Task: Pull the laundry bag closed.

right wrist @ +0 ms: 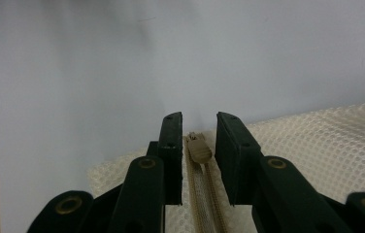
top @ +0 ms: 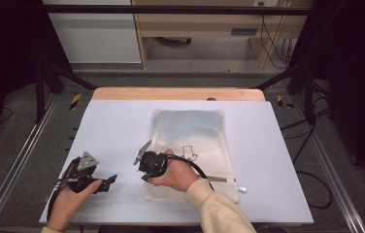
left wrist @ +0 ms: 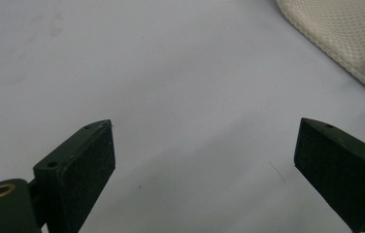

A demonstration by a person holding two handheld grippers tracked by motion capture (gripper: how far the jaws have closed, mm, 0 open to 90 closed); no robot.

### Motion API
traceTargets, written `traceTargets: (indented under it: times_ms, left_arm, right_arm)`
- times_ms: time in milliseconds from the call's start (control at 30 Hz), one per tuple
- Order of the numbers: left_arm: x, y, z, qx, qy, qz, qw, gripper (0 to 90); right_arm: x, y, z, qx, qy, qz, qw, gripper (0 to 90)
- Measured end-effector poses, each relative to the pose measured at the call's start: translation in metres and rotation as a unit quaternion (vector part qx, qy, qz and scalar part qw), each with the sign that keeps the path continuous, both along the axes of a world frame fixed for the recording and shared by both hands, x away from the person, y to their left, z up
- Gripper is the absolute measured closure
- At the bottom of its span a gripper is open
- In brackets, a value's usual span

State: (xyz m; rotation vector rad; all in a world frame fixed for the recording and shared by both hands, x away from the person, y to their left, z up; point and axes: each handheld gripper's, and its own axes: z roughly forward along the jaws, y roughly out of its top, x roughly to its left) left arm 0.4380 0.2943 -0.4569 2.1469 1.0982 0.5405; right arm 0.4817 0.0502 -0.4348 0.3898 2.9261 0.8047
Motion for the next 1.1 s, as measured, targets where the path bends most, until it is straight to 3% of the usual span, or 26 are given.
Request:
traceTargets:
  times_ms: [500,833,1100]
  left_arm:
    - [-0.001,-0.002,0.0,-0.003,0.001,-0.005,1.0,7.4]
    - [-0.011,-0.009,0.004,-0.005,0.002,-0.021,0.9998,8.4]
    - [-0.018,-0.027,0.01,-0.027,-0.004,-0.044,0.9987,9.3]
  right_arm:
    - [0.0,0.002,-0.004,-0.022,0.005,0.01,0.9997,81.6]
    - [-0.001,0.0,0.017,-0.025,-0.002,0.022,0.9994,81.9]
    - [-0.001,-0.001,0.033,-0.03,-0.009,0.029,0.9991,81.9]
